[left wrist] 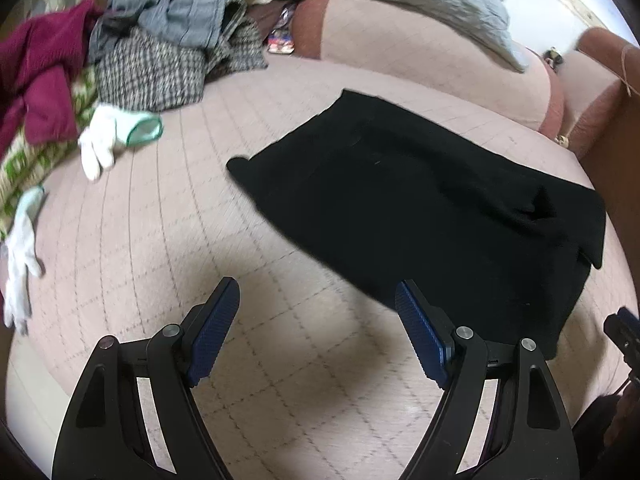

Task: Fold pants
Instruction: 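Move both grippers toward the black pants lying on the bed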

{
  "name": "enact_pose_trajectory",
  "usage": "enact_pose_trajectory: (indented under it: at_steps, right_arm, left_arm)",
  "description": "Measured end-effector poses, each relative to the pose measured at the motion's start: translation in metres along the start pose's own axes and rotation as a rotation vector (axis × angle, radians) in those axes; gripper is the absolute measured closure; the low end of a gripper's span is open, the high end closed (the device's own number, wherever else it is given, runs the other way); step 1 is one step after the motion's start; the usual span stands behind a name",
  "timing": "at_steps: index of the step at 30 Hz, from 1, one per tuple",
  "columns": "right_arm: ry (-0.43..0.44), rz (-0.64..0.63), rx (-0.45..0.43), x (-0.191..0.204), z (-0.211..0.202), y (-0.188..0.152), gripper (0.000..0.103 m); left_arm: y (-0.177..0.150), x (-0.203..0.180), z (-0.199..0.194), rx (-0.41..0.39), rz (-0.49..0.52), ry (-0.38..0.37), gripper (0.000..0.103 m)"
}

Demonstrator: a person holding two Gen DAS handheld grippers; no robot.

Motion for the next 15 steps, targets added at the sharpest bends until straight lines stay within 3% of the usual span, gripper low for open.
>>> enact_pose_trajectory:
  at_steps: [6, 15]
  right_arm:
    - [0.002, 0.073, 0.039, -0.019, 0.018, -0.003, 0.007]
    - [0.010, 0.108, 0.046, -0.021, 0.026, 0.004, 0.007]
  left_arm:
    - [0.003, 0.014, 0.015, 0.011, -0.079, -0.025, 0.022]
    - [0.010, 0.010, 0.028, 0.020, -0.070, -0.030, 0.022]
Point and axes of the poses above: each gripper's, at about its wrist camera, not at the fingertips, and z roughly the way its jaws point, x to its left, y to its top, the point moved 6 cm from there along z, roughly the way its jaws point, and after that the axes turned 10 degrees about -y, right-handed, at the moved point
